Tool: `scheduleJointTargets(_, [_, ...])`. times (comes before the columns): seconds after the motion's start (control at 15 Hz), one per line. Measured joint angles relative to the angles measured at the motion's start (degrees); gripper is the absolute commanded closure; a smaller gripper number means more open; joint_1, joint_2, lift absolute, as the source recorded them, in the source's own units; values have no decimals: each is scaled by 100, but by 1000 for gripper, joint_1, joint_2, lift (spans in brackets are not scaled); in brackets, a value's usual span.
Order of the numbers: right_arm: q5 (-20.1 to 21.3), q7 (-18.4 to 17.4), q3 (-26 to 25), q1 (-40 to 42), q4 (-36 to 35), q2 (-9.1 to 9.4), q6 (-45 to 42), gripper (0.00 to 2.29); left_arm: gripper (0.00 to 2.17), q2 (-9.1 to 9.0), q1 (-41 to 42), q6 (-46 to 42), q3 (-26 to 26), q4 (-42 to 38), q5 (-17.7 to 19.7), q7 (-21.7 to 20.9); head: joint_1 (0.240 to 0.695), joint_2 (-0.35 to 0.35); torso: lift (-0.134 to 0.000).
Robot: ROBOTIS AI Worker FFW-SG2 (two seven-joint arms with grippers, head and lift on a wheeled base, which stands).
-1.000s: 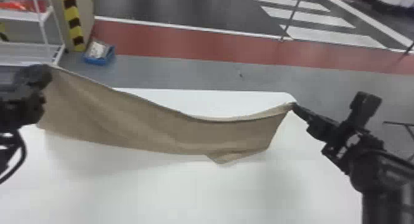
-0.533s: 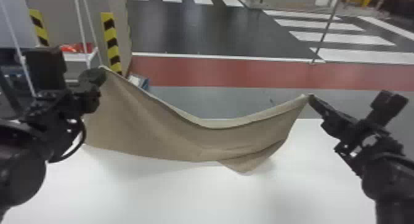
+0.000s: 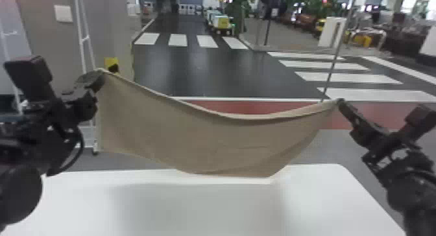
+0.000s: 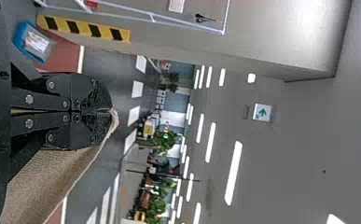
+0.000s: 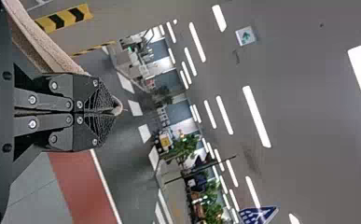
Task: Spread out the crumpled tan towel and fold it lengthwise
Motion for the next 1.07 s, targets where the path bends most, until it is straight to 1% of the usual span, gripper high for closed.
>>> scheduleJointTargets(0.13, [-305,212,21,67,70,-334,-20,1713,1379,38,16,-53,24,-73,105,10,331,-168,-124])
scheduleJointTargets(0.2, [-532,233,31,373,-55,-588,109,1713,1379,103,208,-57,79,-260,169,22,348,-182,-124])
scheduleJointTargets(0.27, [-821,174,5,866,-329,-844,279,1713,1379,200,541,-30,172,-558,231,18,369,-192,-124])
scheduleJointTargets(0.33, [-1059,125,-65,1377,-611,-993,369,1713,1379,288,905,36,263,-872,261,15,401,-203,-124])
scheduleJointTargets(0.4, [-1248,111,-213,1977,-906,-1063,389,1713,1379,363,1394,136,367,-1270,264,13,434,-214,-124])
scheduleJointTargets(0.47, [-1363,157,-377,2504,-1133,-1034,349,1713,1379,402,1913,216,460,-1655,199,14,511,-242,-124])
scheduleJointTargets(0.6, [-1449,267,-599,3234,-1488,-835,295,1713,1379,418,2858,405,562,-2307,-93,39,580,-263,-124])
scheduleJointTargets(0.73, [-1442,321,-674,3778,-1897,-625,307,1713,1379,380,3716,459,583,-2797,-546,64,646,-279,-124])
scheduleJointTargets(0.8, [-1407,331,-697,4025,-2134,-514,359,1713,1379,362,4108,428,596,-2981,-799,80,695,-283,-124])
scheduleJointTargets(0.87, [-1372,338,-724,4225,-2348,-415,432,1713,1379,349,4444,353,648,-3115,-979,77,695,-282,-124])
scheduleJointTargets(0.93, [-1349,342,-758,4374,-2506,-348,520,1713,1379,340,4713,261,721,-3203,-1075,72,695,-279,-124])
scheduleJointTargets(1.07, [-1338,405,-937,4678,-2825,-230,873,1713,1379,332,5289,-40,933,-3348,-1151,34,695,-272,-124])
